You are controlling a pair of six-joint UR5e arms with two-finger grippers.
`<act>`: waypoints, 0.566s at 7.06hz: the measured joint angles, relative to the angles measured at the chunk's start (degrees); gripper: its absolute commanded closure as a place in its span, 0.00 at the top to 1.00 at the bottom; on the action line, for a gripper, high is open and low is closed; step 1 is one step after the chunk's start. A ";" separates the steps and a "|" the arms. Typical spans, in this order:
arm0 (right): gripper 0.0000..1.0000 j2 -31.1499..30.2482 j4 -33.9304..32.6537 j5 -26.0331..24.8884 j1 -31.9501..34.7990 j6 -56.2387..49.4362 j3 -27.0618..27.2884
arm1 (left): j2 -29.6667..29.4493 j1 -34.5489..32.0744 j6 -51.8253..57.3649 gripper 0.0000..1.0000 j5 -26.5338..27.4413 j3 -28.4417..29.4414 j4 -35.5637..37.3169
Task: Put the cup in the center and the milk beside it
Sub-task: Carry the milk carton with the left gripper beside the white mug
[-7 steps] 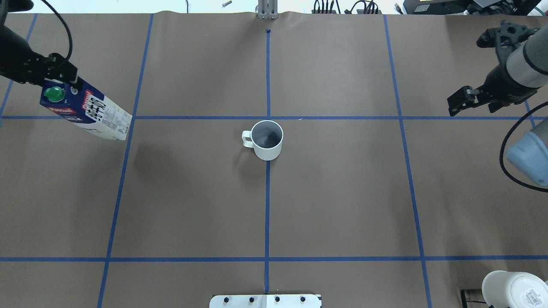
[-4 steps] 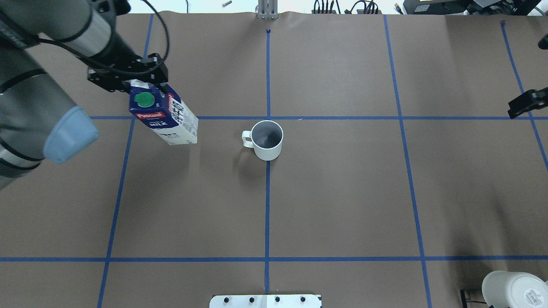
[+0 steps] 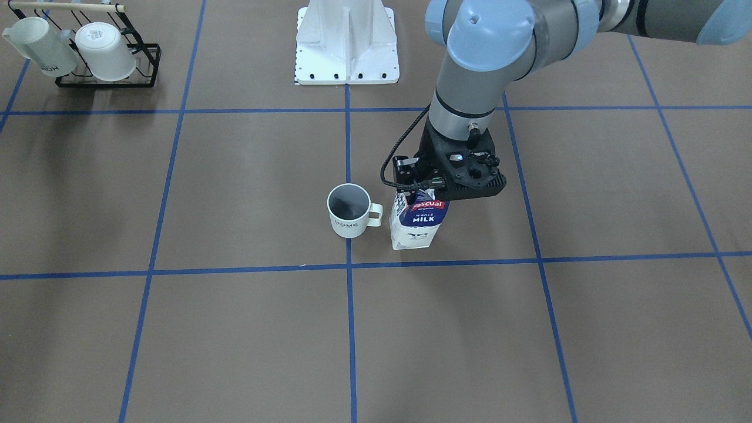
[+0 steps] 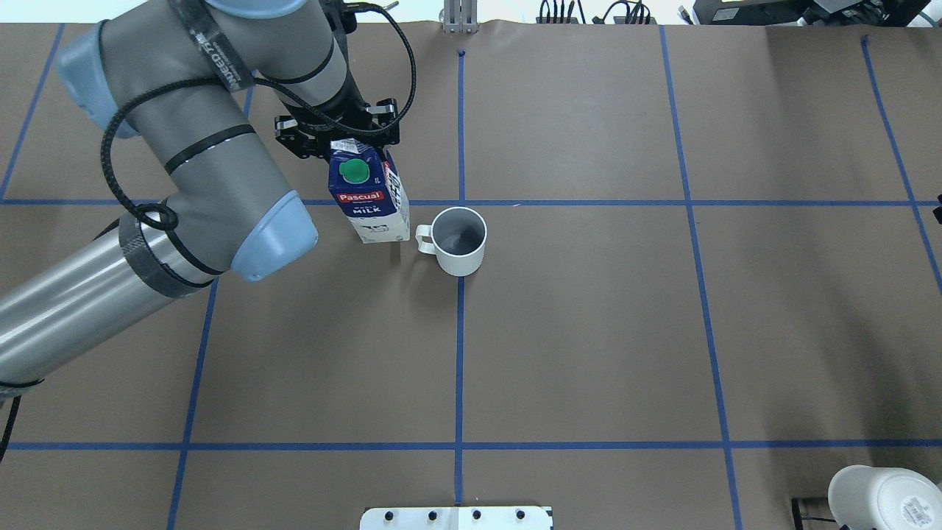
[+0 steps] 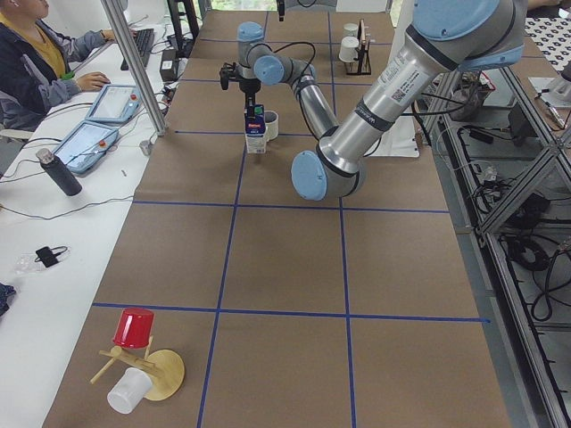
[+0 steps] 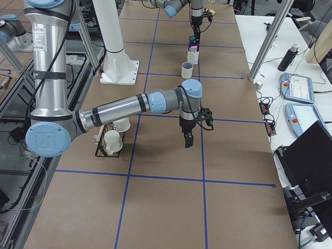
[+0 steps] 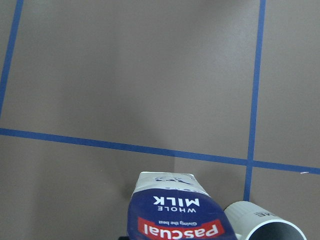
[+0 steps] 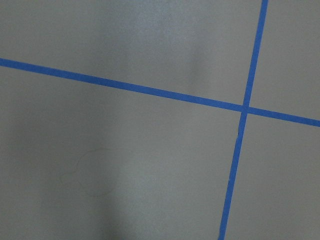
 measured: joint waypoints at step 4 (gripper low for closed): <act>1.00 0.11 0.03 0.97 0.19 -0.45 -0.77 | -0.18 0.86 -0.33 0.47 0.60 3.62 -3.66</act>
